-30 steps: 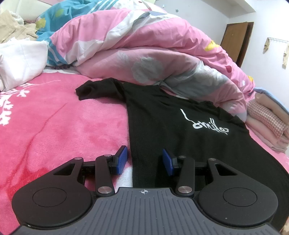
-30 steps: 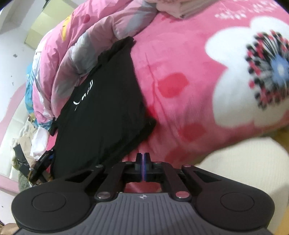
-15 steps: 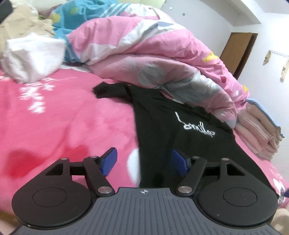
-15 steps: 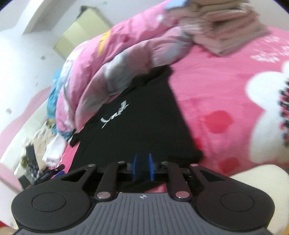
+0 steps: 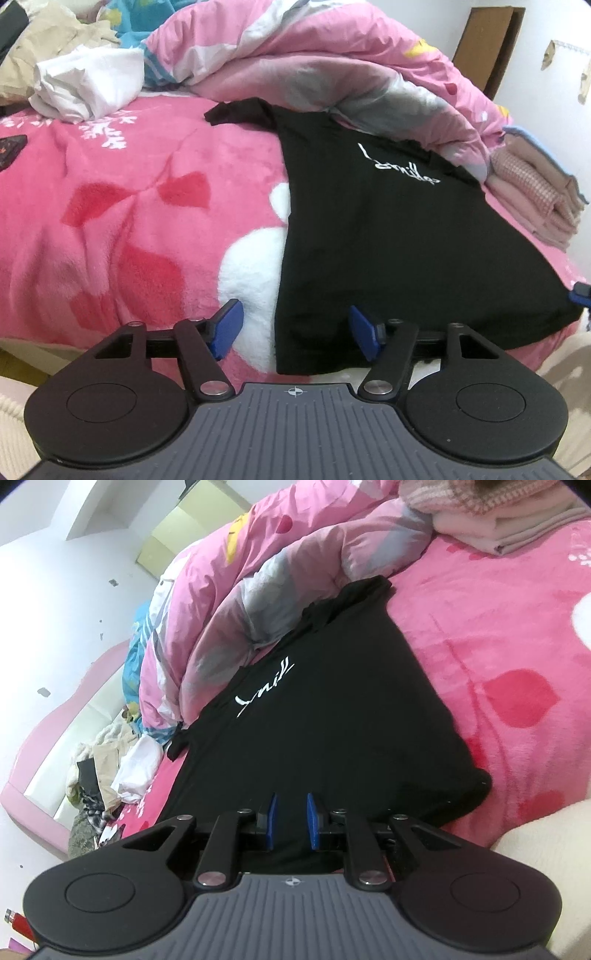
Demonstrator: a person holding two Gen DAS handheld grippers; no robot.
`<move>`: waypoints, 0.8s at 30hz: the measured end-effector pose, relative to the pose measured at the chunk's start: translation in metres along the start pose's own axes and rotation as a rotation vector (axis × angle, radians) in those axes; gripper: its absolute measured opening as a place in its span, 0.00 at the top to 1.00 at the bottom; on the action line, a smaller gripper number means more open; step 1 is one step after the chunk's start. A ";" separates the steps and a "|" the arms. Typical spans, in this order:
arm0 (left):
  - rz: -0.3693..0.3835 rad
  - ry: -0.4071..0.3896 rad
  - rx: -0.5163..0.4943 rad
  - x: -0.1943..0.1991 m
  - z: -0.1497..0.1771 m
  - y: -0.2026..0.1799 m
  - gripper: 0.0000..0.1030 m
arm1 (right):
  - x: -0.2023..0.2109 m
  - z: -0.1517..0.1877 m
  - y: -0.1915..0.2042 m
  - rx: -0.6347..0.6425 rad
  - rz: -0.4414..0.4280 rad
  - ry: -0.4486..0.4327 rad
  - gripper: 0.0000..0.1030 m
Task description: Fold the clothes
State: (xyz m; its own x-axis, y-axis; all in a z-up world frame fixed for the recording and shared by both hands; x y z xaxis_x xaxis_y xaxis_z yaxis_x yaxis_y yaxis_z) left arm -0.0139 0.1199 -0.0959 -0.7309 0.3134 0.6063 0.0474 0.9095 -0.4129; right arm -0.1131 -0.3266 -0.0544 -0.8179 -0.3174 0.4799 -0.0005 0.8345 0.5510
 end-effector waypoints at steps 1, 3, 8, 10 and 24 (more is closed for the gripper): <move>0.002 0.005 0.001 0.000 0.001 0.000 0.45 | 0.002 0.001 -0.002 -0.007 0.004 -0.005 0.82; 0.011 0.019 0.005 0.001 0.003 0.001 0.48 | 0.005 0.004 -0.005 -0.022 0.011 -0.014 0.81; 0.000 0.035 0.016 0.000 0.011 -0.002 0.76 | 0.014 0.004 -0.012 -0.025 0.069 -0.054 0.81; -0.012 0.023 0.015 0.002 0.012 -0.007 0.94 | 0.023 -0.003 -0.015 -0.018 0.105 -0.086 0.81; -0.033 0.003 0.167 0.048 -0.027 0.024 0.97 | 0.045 -0.026 -0.051 -0.044 0.238 -0.157 0.80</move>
Point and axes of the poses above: each gripper's, at about its wrist camera, not at the fingertips, and x roughly against the way its jaws point, y to its left, z to its underside, the point moved 3 cm from there along -x, roughly the way its jaws point, and after that the axes turned 11 degrees about x, right-handed, at the moved point
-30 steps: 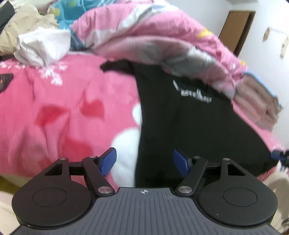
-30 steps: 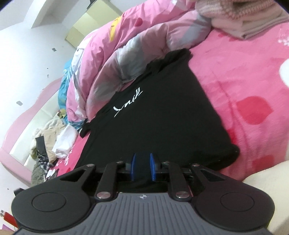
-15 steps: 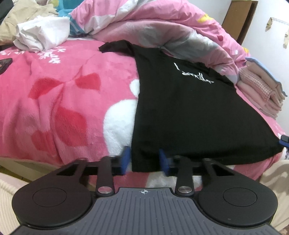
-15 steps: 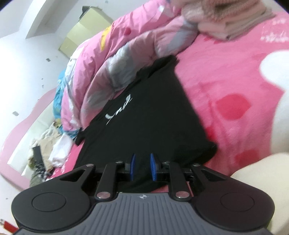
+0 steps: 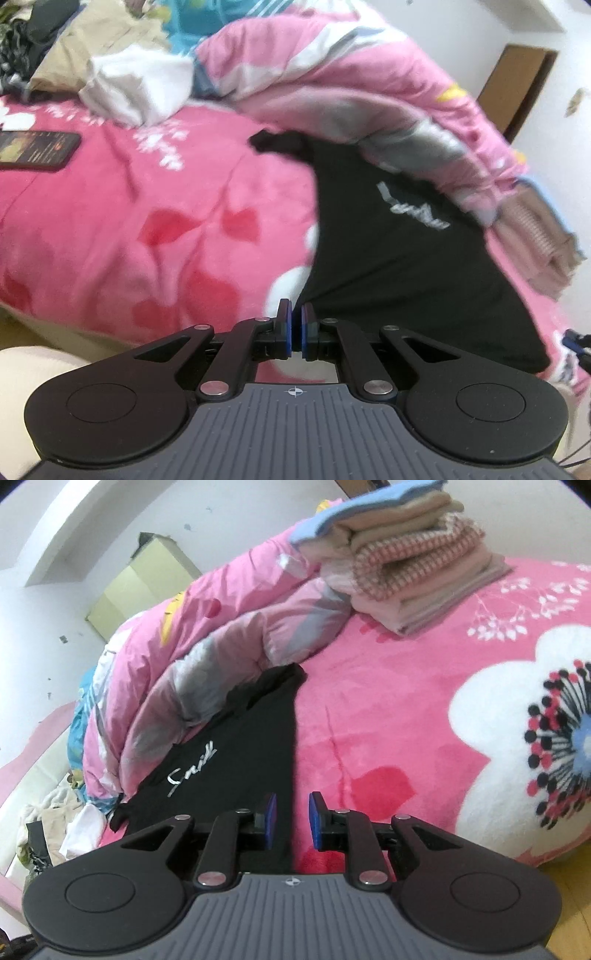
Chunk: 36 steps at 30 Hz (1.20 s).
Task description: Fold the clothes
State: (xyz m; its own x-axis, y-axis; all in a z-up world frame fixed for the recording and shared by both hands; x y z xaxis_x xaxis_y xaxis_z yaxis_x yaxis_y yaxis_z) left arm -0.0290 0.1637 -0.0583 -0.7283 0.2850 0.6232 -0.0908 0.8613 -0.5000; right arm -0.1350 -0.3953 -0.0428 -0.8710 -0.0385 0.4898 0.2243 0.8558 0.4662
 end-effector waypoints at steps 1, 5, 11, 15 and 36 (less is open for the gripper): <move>-0.007 0.014 0.005 -0.004 0.001 0.002 0.97 | -0.003 0.001 0.000 0.002 -0.001 0.011 0.80; -0.026 0.041 0.000 -0.015 0.007 0.005 0.97 | -0.014 0.004 0.001 0.018 -0.013 0.057 0.78; -0.023 0.045 0.019 -0.018 0.009 0.010 0.97 | -0.036 0.011 0.010 0.047 -0.074 0.154 0.65; -0.003 0.035 0.020 -0.012 0.007 0.009 0.97 | -0.039 0.028 0.027 0.136 -0.074 0.243 0.67; 0.293 0.107 0.615 -0.121 -0.097 0.027 0.93 | -0.123 -0.040 -0.048 -0.619 -0.391 0.120 0.92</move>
Point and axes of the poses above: each gripper's, at about its wrist camera, not at the fingertips, and x roughly against the way its jaws point, y to its left, z to its underside, the point moved 3 cm from there along -x, roughly the way its jaws point, and after that the axes turned 11 degrees about x, right-handed, at the moved point
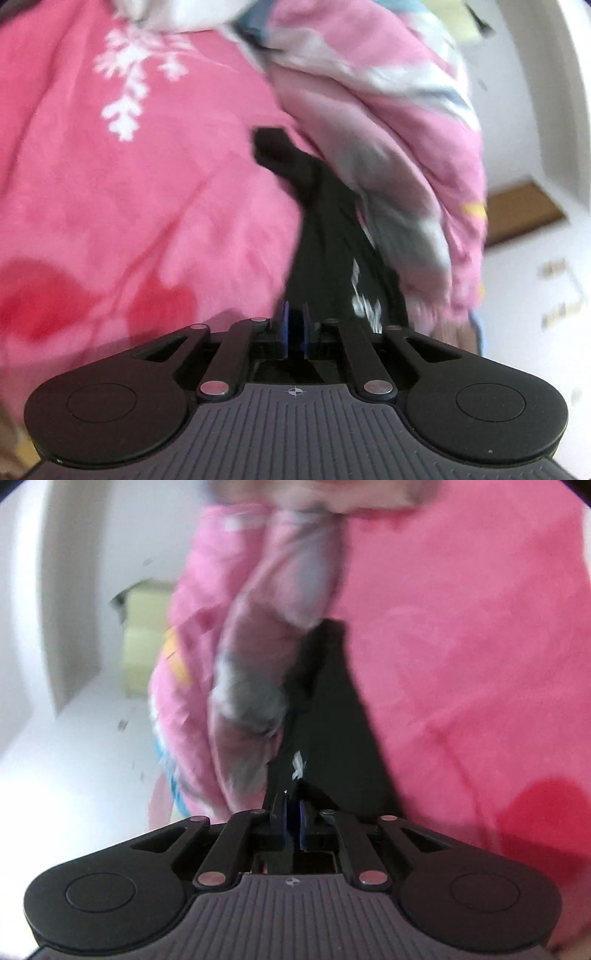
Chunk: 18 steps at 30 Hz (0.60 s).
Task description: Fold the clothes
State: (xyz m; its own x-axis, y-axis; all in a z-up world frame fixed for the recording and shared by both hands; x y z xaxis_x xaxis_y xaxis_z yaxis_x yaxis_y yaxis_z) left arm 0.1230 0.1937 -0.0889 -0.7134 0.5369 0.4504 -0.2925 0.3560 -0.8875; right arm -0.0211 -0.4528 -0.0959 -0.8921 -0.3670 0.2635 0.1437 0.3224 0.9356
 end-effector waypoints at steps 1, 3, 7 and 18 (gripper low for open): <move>0.009 -0.005 0.017 -0.004 -0.002 0.002 0.92 | -0.003 -0.004 -0.008 -0.026 0.017 -0.016 0.89; 0.034 -0.019 0.019 -0.004 -0.003 0.003 0.88 | -0.003 -0.009 -0.019 -0.059 0.033 -0.057 0.81; 0.036 -0.049 -0.070 0.005 0.002 -0.004 0.65 | 0.016 -0.012 -0.023 -0.024 0.021 -0.168 0.73; -0.191 -0.105 -0.699 0.004 0.066 -0.040 0.46 | -0.062 0.079 0.076 0.678 0.098 0.278 0.73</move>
Point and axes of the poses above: each gripper's, at about its wrist camera, not at the fingertips, and x roughly against the way its jaws point, y to its left, z to its underside, the point moved 3 cm from there along -x, roughly the way its jaws point, and after that the axes turned 11 degrees about x, right-handed, at the moved point
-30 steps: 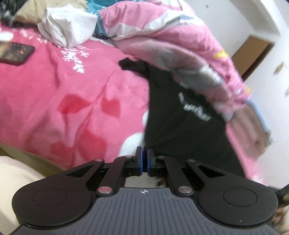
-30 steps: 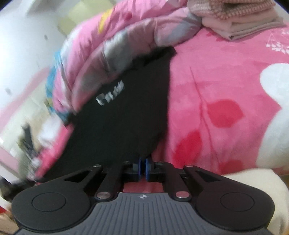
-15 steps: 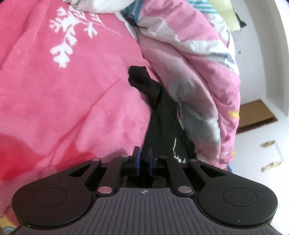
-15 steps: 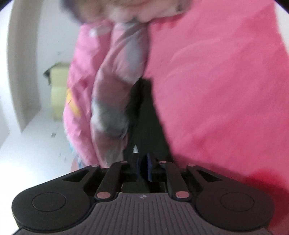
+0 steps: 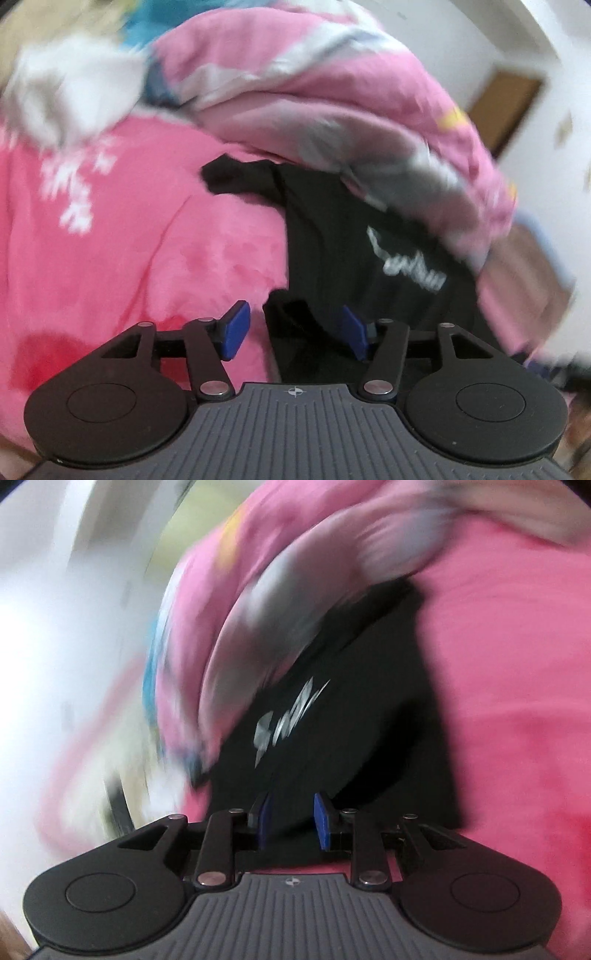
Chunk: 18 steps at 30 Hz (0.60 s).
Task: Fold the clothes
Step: 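Open both grippers and lay the T-shirt flat on the bedspread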
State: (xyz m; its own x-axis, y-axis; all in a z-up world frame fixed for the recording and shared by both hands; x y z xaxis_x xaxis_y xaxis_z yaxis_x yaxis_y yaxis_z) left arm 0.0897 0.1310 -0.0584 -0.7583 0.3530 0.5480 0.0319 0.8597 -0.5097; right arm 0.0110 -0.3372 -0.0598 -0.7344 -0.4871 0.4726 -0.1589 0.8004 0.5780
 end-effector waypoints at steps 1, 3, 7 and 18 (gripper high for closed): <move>-0.024 -0.006 -0.058 -0.001 0.004 -0.006 0.46 | -0.014 0.000 0.014 0.079 0.003 0.050 0.74; -0.054 -0.014 -0.130 -0.004 0.010 -0.010 0.46 | -0.040 0.002 0.038 0.211 0.004 0.137 0.74; -0.111 -0.027 -0.260 -0.010 0.020 -0.017 0.46 | -0.076 -0.001 0.052 0.323 0.023 0.220 0.74; -0.073 -0.037 -0.221 -0.023 0.003 -0.004 0.46 | -0.091 -0.024 0.034 0.242 0.040 0.155 0.75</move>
State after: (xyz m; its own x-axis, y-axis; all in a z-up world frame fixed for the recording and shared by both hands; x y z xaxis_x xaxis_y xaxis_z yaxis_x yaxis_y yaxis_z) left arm 0.1048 0.1178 -0.0711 -0.7869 0.2767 0.5516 0.1146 0.9438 -0.3099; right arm 0.0889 -0.2740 -0.0670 -0.6366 -0.4860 0.5988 -0.2982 0.8712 0.3901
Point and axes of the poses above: each gripper's, at about its wrist camera, not at the fingertips, and x roughly against the way its jaws point, y to its left, z to its underside, the point moved 3 cm from there along -x, roughly the way its jaws point, and after that the axes turned 11 degrees about x, right-handed, at the moved point
